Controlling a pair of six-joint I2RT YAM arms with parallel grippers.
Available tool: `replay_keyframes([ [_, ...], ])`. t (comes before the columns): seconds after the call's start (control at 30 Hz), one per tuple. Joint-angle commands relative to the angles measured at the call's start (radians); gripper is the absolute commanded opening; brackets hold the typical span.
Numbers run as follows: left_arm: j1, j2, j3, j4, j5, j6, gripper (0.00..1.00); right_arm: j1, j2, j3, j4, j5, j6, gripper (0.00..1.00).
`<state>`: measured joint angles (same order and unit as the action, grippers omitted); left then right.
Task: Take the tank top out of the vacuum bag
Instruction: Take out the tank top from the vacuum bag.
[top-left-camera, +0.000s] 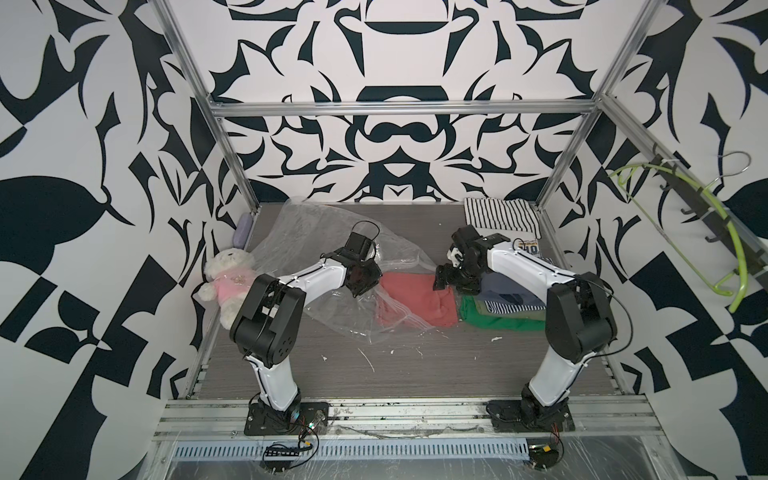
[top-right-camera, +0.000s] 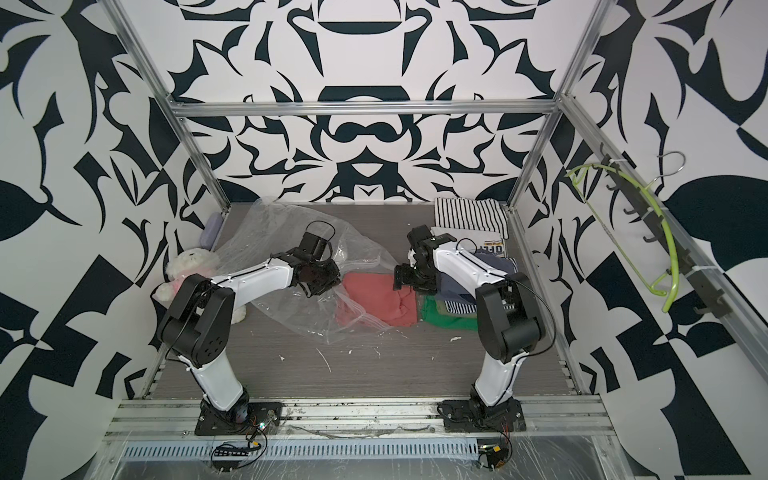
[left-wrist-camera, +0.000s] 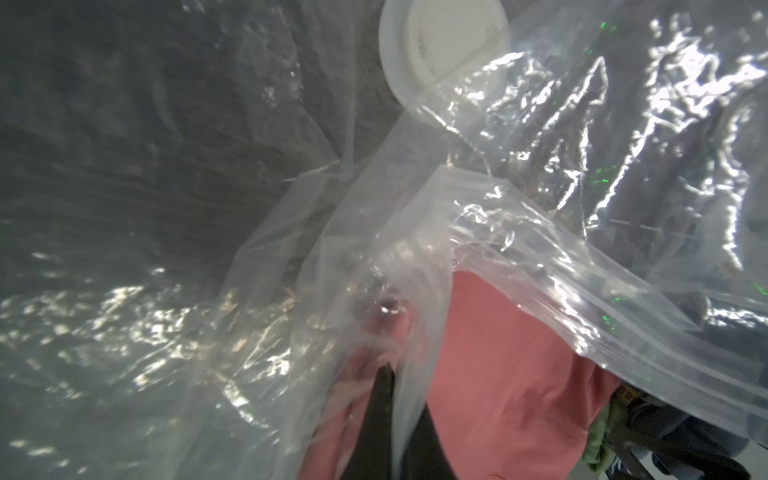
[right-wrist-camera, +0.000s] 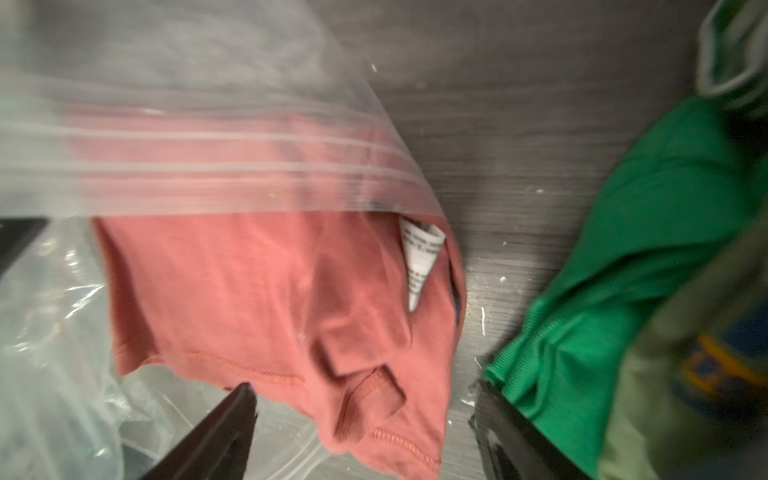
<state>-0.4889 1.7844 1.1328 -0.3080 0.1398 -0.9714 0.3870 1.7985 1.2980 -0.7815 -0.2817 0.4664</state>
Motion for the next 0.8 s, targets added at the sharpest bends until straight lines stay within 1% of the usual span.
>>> replay_keyframes([
  [0.0, 0.006, 0.039, -0.003, -0.029, 0.027, 0.018, 0.00, 0.041, -0.006, 0.034, 0.000, -0.013, 0.005, 0.80],
  [0.17, 0.004, 0.085, -0.007, -0.022, 0.039, 0.016, 0.00, 0.127, 0.021, 0.131, -0.022, 0.033, -0.089, 0.79],
  [0.23, 0.005, 0.100, -0.007, -0.027, 0.039, 0.015, 0.00, 0.157, 0.050, 0.179, -0.052, 0.073, -0.118, 0.79],
  [0.37, 0.005, 0.118, -0.021, -0.023, 0.039, 0.004, 0.00, 0.199, 0.110, 0.248, -0.076, 0.106, -0.176, 0.79],
  [0.57, 0.005, 0.142, -0.038, -0.020, 0.041, -0.006, 0.00, 0.204, 0.185, 0.314, -0.022, 0.175, -0.268, 0.80],
  [0.7, 0.006, 0.141, -0.039, -0.022, 0.035, -0.004, 0.00, 0.195, 0.221, 0.319, 0.061, 0.257, -0.358, 0.82],
  [0.77, 0.007, 0.141, -0.035, -0.027, 0.032, -0.003, 0.00, 0.179, 0.251, 0.342, 0.053, 0.315, -0.378, 0.84],
])
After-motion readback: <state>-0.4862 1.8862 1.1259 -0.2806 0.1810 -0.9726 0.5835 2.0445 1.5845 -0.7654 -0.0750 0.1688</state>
